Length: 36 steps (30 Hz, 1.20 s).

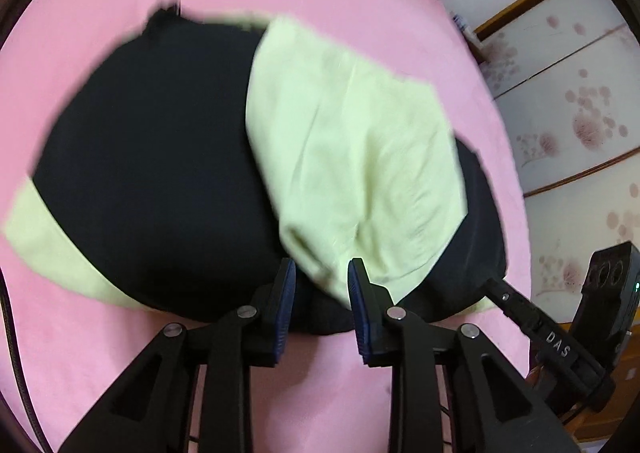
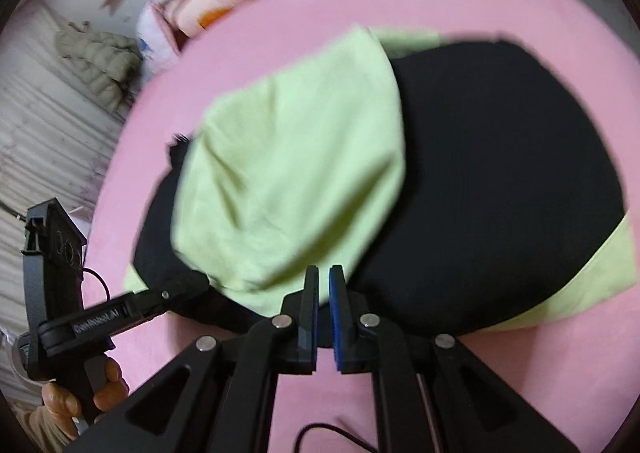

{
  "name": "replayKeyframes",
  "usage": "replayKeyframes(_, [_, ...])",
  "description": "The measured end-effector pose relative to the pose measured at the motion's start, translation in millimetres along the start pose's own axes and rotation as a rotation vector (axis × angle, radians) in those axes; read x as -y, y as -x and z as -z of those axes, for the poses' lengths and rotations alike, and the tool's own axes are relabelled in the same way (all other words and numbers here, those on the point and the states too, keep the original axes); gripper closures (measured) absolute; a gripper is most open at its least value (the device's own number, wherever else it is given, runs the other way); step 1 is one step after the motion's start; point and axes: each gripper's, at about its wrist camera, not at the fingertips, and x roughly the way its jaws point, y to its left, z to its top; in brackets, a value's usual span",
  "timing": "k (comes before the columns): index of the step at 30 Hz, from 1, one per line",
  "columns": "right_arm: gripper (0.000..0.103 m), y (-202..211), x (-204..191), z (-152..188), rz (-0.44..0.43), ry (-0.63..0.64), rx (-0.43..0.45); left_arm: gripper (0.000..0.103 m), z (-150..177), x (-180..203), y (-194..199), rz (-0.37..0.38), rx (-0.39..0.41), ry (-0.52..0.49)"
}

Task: Fold large clothes
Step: 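Press the folded bundle flat with both grippers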

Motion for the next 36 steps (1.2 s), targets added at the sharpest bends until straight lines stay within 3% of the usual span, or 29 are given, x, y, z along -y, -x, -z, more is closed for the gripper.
replayKeyframes(5, [0.096, 5.2, -25.3, -32.7, -0.021, 0.073, 0.073, 0.079, -30.6, 17.1, 11.8, 0.05, 0.106, -0.023])
replayKeyframes(9, [0.096, -23.0, -38.4, -56.5, -0.045, 0.111, 0.069, 0.079, -55.8, 32.0, -20.3, 0.058, 0.116, -0.035])
replayKeyframes(11, [0.096, -41.2, -40.6, -63.5, -0.04, 0.136, 0.04, 0.079, -60.4, 27.6, -38.9, 0.008, 0.101, -0.056])
replayKeyframes(13, [0.097, -57.5, -31.6, -65.7, 0.023, 0.162, 0.024, 0.079, -61.8, 18.2, -53.4, -0.093, 0.086, -0.072])
replayKeyframes(15, [0.099, -67.3, -13.8, -64.8, 0.169, 0.167, 0.025, 0.087, -57.5, -0.3, -73.4, -0.182, 0.034, -0.057])
replayKeyframes(16, [0.103, -72.4, 4.8, -62.4, 0.249, 0.152, 0.017, 0.088, -52.1, -13.3, -82.8, -0.188, 0.002, -0.039])
replayKeyframes(17, [0.103, -75.6, 19.7, -59.5, 0.274, 0.132, 0.001, 0.09, -48.7, -19.8, -87.1, -0.171, -0.003, -0.028])
replayKeyframes(21, [0.103, -78.0, 61.3, -43.9, 0.193, 0.056, -0.033, 0.092, -39.3, -23.1, -93.9, -0.153, 0.027, -0.059])
replayKeyframes(26, [0.103, -77.5, 54.2, -41.1, 0.243, 0.078, -0.019, 0.092, -38.8, -21.5, -94.7, -0.16, 0.042, -0.05])
replayKeyframes(32, [0.103, -68.9, 52.7, -42.7, 0.224, 0.067, -0.014, 0.091, -41.8, -30.3, -83.4, -0.123, 0.021, -0.02])
replayKeyframes(34, [0.103, -62.6, 51.0, -43.3, 0.216, 0.061, -0.015, 0.087, -42.5, -27.4, -78.7, -0.119, 0.018, -0.011])
replayKeyframes(36, [0.103, -53.0, 48.3, -43.5, 0.209, 0.049, -0.01, 0.071, -42.3, -22.6, -68.3, -0.112, 0.023, -0.007])
